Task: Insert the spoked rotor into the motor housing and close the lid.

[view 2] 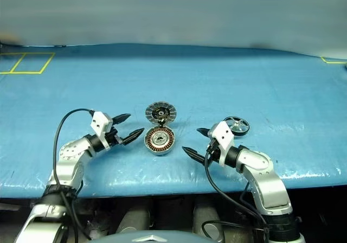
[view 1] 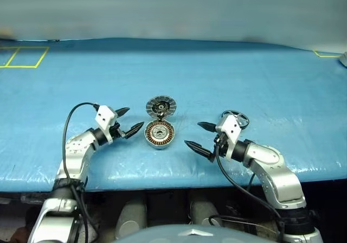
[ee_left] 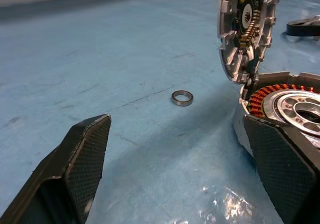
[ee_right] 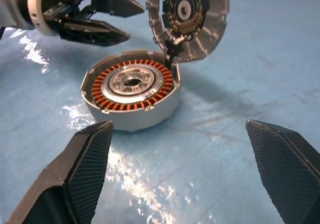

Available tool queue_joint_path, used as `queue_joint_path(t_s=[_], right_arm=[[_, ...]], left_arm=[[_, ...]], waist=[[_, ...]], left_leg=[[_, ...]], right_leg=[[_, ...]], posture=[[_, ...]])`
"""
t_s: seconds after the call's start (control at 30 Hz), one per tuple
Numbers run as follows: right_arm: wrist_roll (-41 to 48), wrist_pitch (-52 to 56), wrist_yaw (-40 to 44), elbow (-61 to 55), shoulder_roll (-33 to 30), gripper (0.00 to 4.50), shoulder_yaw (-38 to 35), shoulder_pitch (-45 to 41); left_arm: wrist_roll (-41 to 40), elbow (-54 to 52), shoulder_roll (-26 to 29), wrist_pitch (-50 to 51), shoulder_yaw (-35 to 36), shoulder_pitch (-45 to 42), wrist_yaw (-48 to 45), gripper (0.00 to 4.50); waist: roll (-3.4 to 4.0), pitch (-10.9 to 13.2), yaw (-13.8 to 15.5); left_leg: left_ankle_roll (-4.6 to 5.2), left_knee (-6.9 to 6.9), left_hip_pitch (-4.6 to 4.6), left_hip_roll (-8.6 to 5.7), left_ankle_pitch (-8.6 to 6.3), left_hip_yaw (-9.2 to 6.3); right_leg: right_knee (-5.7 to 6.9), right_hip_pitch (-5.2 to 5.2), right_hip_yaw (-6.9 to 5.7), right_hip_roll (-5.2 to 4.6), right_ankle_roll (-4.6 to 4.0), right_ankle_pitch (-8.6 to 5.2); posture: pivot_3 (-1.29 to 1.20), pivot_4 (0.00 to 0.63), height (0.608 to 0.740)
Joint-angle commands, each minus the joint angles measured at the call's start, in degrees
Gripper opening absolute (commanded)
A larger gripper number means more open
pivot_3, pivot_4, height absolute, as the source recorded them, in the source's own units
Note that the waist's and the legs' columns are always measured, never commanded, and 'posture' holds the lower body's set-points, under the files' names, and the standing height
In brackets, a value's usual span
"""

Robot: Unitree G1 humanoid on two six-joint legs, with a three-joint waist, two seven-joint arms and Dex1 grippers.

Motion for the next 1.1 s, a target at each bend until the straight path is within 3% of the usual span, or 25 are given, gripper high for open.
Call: queue_joint_path(t_s=[0.03, 0.3, 0.53, 0.63, 0.77, 0.8, 0.9, 1.0, 1.03, 1.1], right_arm=[[2.32, -0.66, -1.51, -0.68, 0.1, 4.47, -0.63, 0.48], [4.11, -1.84, -2.93, -0.8, -0.54, 4.47, -0.06, 3.55], [5.04, -2.22, -4.44, -1.95, -1.28, 4.47, -0.16, 4.56], [5.25, -2.35, -5.07, -2.27, -1.54, 4.5, -0.16, 4.83], [5.44, -2.42, -5.64, -2.59, -1.79, 4.5, -0.18, 5.12], [5.48, -2.45, -5.77, -2.66, -1.83, 4.5, -0.12, 5.22], [5.45, -2.53, -6.26, -2.46, -1.85, 4.5, 0.28, 4.99], [5.43, -2.65, -6.67, -2.16, -1.86, 4.5, 0.82, 4.53], [5.37, -2.72, -6.8, -1.99, -1.84, 4.5, 0.96, 4.39], [5.33, -2.8, -6.95, -1.79, -1.84, 4.5, 1.12, 4.23]], left_arm=[[2.3, 7.78, -0.35, -3.68, -0.94, -5.68, -1.86, 4.5], [9.39, 26.22, -3.92, -9.4, -5.28, -17.78, -2.92, 4.5], [13.27, 36.27, -6.59, -12.15, -6.15, -23.08, -0.11, 4.5], [13.95, 38.52, -7.04, -12.3, -5.97, -24.03, 0.12, 3.85], [16.08, 39.97, -7.0, -13.39, -6.51, -24.55, 3.09, 2.55], [15.99, 40.23, -7.09, -13.35, -6.27, -24.56, 2.74, 2.55], [16.26, 40.76, -7.02, -13.3, -6.07, -24.51, 2.79, 1.82], [16.26, 40.99, -6.71, -12.93, -5.91, -24.24, 2.84, 0.84], [15.84, 40.76, -6.57, -12.79, -5.63, -23.96, 2.26, 0.62], [15.51, 40.36, -6.34, -12.85, -5.35, -23.56, 1.98, 0.63]], waist=[[-0.01, 0.01, -0.09], [-0.09, 0.04, 0.2], [-0.11, 0.05, 0.21], [-0.12, 0.04, 0.27], [-0.12, 0.04, 0.2], [-0.13, 0.04, 0.18], [-0.13, 0.03, 0.13], [-0.13, 0.03, 0.11], [-0.13, 0.03, 0.1], [-0.13, 0.03, 0.06]], left_leg=[[0.0, 0.03, 0.01, 0.0, 0.0, 0.0], [0.01, -0.05, -0.14, -0.05, -0.01, -0.08], [0.02, -0.04, -0.15, -0.06, -0.01, -0.09], [0.02, -0.02, -0.13, -0.06, -0.01, -0.09], [0.02, -0.01, -0.08, -0.06, -0.01, -0.09], [0.02, -0.01, -0.07, -0.06, -0.01, -0.09], [0.02, 0.0, -0.05, -0.06, -0.01, -0.09], [0.02, 0.01, -0.03, -0.05, -0.01, -0.09], [0.02, 0.0, -0.03, -0.05, -0.01, -0.09], [0.02, 0.0, -0.03, -0.05, -0.01, -0.09]], right_leg=[[0.0, 0.03, 0.0, 0.0, 0.0, 0.0], [-0.19, 0.02, -0.03, 0.0, 0.1, 0.05], [-0.28, 0.07, -0.03, 0.0, 0.16, 0.08], [-0.3, 0.11, -0.03, 0.0, 0.18, 0.09], [-0.29, 0.16, -0.02, 0.0, 0.18, 0.09], [-0.29, 0.17, -0.03, 0.0, 0.19, 0.09], [-0.28, 0.19, -0.02, 0.0, 0.19, 0.09], [-0.28, 0.2, -0.02, 0.0, 0.19, 0.09], [-0.28, 0.2, -0.02, 0.0, 0.18, 0.09], [-0.28, 0.2, -0.02, 0.0, 0.19, 0.1]], posture=[[0.0, 0.15, 0.74], [0.0, 0.15, 0.74], [0.0, 0.15, 0.74], [0.0, 0.15, 0.74], [0.0, 0.15, 0.74], [0.0, 0.15, 0.74], [0.0, 0.15, 0.74], [0.0, 0.15, 0.74], [0.0, 0.15, 0.74], [0.0, 0.15, 0.74]])
